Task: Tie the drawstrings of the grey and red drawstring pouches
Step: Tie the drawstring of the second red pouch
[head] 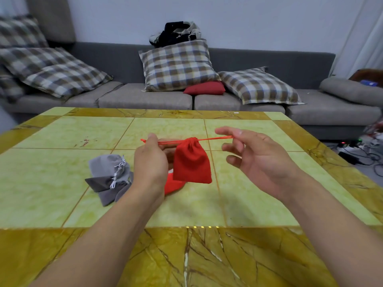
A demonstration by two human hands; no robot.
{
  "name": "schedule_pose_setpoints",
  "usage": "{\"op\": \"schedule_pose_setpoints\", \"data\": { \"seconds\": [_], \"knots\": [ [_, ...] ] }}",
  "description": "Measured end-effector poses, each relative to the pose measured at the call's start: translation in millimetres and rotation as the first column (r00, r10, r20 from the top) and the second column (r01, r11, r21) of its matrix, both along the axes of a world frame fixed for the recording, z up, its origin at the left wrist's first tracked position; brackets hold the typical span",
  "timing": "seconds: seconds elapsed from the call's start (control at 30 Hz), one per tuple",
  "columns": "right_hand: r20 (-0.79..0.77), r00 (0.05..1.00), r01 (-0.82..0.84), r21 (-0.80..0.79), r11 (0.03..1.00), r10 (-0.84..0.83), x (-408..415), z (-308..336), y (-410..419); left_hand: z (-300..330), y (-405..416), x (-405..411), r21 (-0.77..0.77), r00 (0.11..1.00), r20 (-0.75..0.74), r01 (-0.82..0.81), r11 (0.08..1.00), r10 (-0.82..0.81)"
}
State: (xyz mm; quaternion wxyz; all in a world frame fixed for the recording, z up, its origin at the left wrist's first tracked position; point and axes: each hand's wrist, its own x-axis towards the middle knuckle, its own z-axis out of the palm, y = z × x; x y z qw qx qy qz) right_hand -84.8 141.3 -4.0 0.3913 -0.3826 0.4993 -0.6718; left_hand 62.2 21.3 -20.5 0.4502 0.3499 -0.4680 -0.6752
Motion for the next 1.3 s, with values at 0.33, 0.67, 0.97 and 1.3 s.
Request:
{"op": "schedule_pose_setpoints", "data": {
  "seconds": [0.33,0.67,0.97,1.3],
  "knots": [
    [0.393,0.920,0.041,-0.115,0.993,0.007,13,11,-9,18,-6,13,-0.018,0.892,-0.259,0.378,0.925,-0.370],
    [-0.850,0.526,0.238,0.142,0.961,-0.004,17,-5,-2,14,-12,19,-0.289,0.948,0.115,0.317,0.903,-0.296],
    [-0.905,0.391,0.260,0.283,0.923,0.168,8,-8,2,-6,-23,30,-0.531,0.538,0.837,0.757,0.380,0.099],
    [-0.666,0.680,-0.028,0.394,0.919,0.307,8,-7,4,4,17,12,-0.137,0.807,0.131,0.590,0.796,-0.575]
  ]
}}
